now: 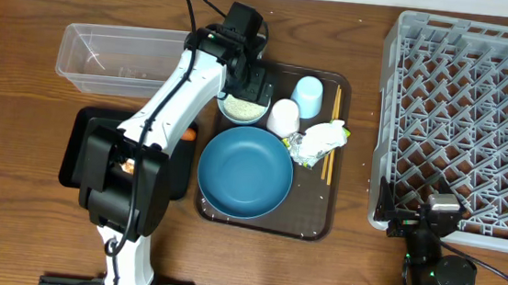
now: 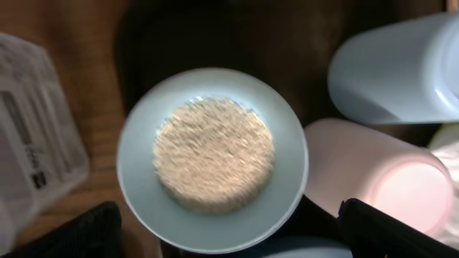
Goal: Sort waste into correct bins and load items into the dishwasher rack
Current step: 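Move the left gripper up to the light-blue rice bowl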
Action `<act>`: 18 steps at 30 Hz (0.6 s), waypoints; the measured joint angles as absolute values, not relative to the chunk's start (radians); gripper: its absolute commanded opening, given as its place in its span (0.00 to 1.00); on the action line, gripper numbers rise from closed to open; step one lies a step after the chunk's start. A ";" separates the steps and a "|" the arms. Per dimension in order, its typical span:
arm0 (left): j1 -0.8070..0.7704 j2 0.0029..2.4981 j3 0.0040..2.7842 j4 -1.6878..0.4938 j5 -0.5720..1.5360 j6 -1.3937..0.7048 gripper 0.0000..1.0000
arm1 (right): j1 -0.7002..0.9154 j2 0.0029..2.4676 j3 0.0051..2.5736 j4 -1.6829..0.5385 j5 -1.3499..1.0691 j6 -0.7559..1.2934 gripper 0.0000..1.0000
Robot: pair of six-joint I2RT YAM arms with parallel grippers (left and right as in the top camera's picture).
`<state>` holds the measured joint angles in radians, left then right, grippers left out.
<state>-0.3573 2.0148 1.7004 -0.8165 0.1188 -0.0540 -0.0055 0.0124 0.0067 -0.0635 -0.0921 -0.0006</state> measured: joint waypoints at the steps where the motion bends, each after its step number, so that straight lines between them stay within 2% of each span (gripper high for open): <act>1: -0.357 2.020 1.700 -0.807 0.112 -0.052 0.98 | -0.006 0.012 0.007 -0.064 -0.092 -0.001 0.99; 10: -0.363 2.098 1.700 -0.782 0.097 -0.051 0.99 | -0.006 0.012 0.007 -0.064 -0.092 -0.001 0.99; 14: -0.364 2.112 1.700 -0.780 0.097 -0.051 0.92 | -0.006 0.012 0.007 -0.064 -0.092 -0.001 0.99; 18: -0.364 2.112 1.700 -0.781 0.105 -0.051 0.91 | -0.006 0.012 0.007 -0.064 -0.092 -0.001 0.99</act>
<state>-0.3645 2.1120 1.7004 -0.7807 0.1047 -0.0513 -0.0055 0.0124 0.0067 -0.0635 -0.0921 -0.0006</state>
